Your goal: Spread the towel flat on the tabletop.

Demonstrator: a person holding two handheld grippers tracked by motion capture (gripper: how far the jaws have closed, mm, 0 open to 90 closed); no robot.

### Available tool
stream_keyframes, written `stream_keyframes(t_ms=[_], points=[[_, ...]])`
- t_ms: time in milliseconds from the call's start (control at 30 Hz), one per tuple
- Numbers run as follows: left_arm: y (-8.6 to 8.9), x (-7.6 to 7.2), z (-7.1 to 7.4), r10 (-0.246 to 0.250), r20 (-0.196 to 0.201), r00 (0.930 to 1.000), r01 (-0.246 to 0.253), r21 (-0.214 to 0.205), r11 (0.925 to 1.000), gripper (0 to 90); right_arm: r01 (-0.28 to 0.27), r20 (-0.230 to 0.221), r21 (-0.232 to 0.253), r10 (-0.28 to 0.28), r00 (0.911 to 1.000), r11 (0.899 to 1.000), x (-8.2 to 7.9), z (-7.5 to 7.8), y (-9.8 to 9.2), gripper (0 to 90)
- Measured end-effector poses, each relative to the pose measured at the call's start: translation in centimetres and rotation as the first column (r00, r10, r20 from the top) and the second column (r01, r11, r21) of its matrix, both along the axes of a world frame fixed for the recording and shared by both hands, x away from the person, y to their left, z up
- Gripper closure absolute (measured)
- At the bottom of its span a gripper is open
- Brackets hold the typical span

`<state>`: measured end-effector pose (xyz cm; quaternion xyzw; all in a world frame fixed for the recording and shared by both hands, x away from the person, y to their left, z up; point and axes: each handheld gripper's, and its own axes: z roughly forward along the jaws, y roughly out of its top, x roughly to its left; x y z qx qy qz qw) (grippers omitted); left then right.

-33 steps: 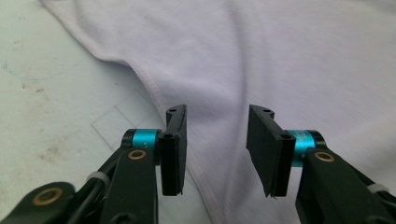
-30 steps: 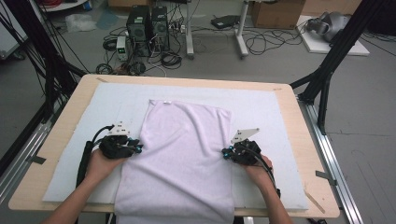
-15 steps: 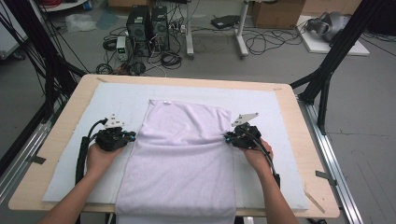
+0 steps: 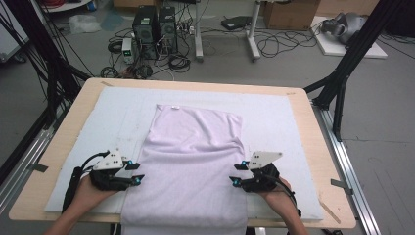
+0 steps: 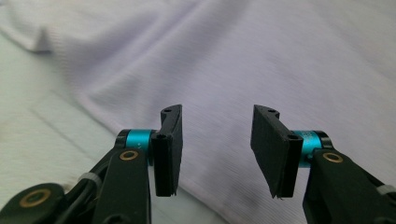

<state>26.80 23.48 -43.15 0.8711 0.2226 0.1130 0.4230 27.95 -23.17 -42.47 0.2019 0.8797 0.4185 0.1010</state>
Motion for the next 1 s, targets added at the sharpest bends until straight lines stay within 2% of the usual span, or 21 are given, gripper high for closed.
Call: stream_keyframes(t_ms=[100, 167, 200, 233, 267, 300, 333, 367, 400, 467, 533, 633, 700, 733, 767, 833, 867, 900, 933, 967, 1000], points=[[0.0, -1.2, -0.4, -0.053, -0.024, 0.9983, 0.054, 0.019, 0.9984, 52.3, -0.069, -0.028, -0.007, 0.069, 0.9972, 0.998, -1.3, -0.8, 0.2, 49.4], [0.0, -2.0, -0.9, -0.096, -0.055, 0.9938, 0.098, 0.025, 0.9949, 54.8, -0.112, -0.047, -0.027, 0.111, 0.9927, 0.993, -2.1, -1.1, 0.4, 49.4], [-0.1, -2.2, -1.1, -0.117, -0.064, 0.9911, 0.12, 0.036, 0.9922, 57.7, -0.139, -0.076, -0.025, 0.136, 0.9877, 0.99, -2.5, -1.4, 0.5, 50.9], [-0.1, -2.7, -1.3, -0.119, -0.032, 0.9924, 0.12, 0.042, 0.9919, 60.1, -0.155, -0.094, -0.028, 0.152, 0.9839, 0.988, -2.6, -1.5, 0.6, 54.4], [0.0, -2.9, -1.4, -0.136, -0.038, 0.99, 0.137, 0.024, 0.9903, 67.4, -0.175, -0.113, -0.051, 0.168, 0.9792, 0.983, -2.7, -1.8, 0.7, 58.6], [-0.1, -3.1, -1.4, -0.135, -0.045, 0.9898, 0.136, 0.015, 0.9906, 79.6, -0.166, -0.084, -0.053, 0.162, 0.9832, 0.985, -3.0, -2.0, 0.7, 67.9], [-0.3, -3.3, -1.4, -0.131, -0.036, 0.9907, 0.132, 0.023, 0.991, 87.1, -0.176, -0.099, -0.041, 0.172, 0.9802, 0.983, -2.9, -1.9, 0.6, 84.4], [-0.4, -3.5, -1.3, -0.128, -0.037, 0.991, 0.13, 0.033, 0.991, 87.9, -0.193, -0.127, -0.029, 0.188, 0.974, 0.981, -2.8, -2.0, 0.7, 87.2], [-0.4, -3.5, -1.2, -0.129, -0.043, 0.9907, 0.131, 0.038, 0.9907, 88.3, -0.203, -0.111, -0.035, 0.198, 0.974, 0.979, -2.9, -2.0, 0.7, 88.0], [-0.2, -4.0, -1.1, -0.135, -0.053, 0.9894, 0.137, 0.039, 0.9898, 88.6, -0.207, -0.099, -0.046, 0.202, 0.9745, 0.977, -3.1, -1.9, 0.7, 88.6], [0.1, -4.6, -1.0, -0.138, -0.051, 0.9891, 0.14, 0.043, 0.9892, 88.6, -0.219, -0.105, -0.046, 0.214, 0.9712, 0.975, -3.6, -1.8, 0.5, 88.9], [0.8, -6.0, -0.5, -0.146, -0.046, 0.9883, 0.147, 0.038, 0.9883, 88.6, -0.233, -0.106, -0.025, 0.229, 0.9675, 0.972, -4.7, -1.5, 0.0, 89.1], [0.9, -7.0, -0.1, -0.163, -0.032, 0.9861, 0.164, 0.029, 0.986, 88.5, -0.264, -0.105, -0.019, 0.26, 0.9597, 0.964, -5.6, -0.9, -0.1, 89.0], [1.0, -7.3, 0.1, -0.176, -0.035, 0.9838, 0.177, 0.023, 0.984, 88.0, -0.295, -0.123, -0.002, 0.293, 0.9482, 0.955, -6.1, -0.6, -0.2, 88.8], [1.0, -7.4, 0.3, -0.181, -0.032, 0.983, 0.181, 0.013, 0.9834, 86.2, -0.309, -0.128, 0.001, 0.307, 0.9432, 0.951, -6.3, -0.5, -0.2, 87.6], [0.8, -7.2, 0.3, -0.165, -0.019, 0.9862, 0.165, 0.029, 0.9859, 67.6, -0.292, -0.119, 0.025, 0.293, 0.9489, 0.956, -6.4, 0.0, -0.4, 80.3], [0.6, -6.9, 0.2, -0.157, -0.017, 0.9875, 0.157, 0.031, 0.987, 62.8, -0.279, -0.116, 0.031, 0.281, 0.9528, 0.96, -6.3, 0.0, -0.5, 73.2], [0.4, -6.5, 0.0, -0.15, -0.022, 0.9885, 0.15, 0.035, 0.988, 58.5, -0.252, -0.109, 0.025, 0.253, 0.9614, 0.968, -5.9, 0.0, -0.4, 69.7], [0.1, -6.3, -0.3, -0.147, -0.026, 0.9888, 0.148, 0.046, 0.988, 56.5, -0.254, -0.114, 0.016, 0.254, 0.9605, 0.967, -5.6, -0.2, -0.1, 67.7], [-0.1, -6.1, -0.5, -0.16, -0.023, 0.9869, 0.161, 0.07, 0.9845, 58.3, -0.26, -0.116, 0.002, 0.259, 0.959, 0.966, -5.5, -0.4, 0.2, 66.6], [-0.3, -6.0, -0.7, -0.173, -0.027, 0.9845, 0.175, 0.082, 0.9812, 65.9, -0.274, -0.123, -0.015, 0.271, 0.9547, 0.961, -5.4, -0.8, 0.6, 66.8]])
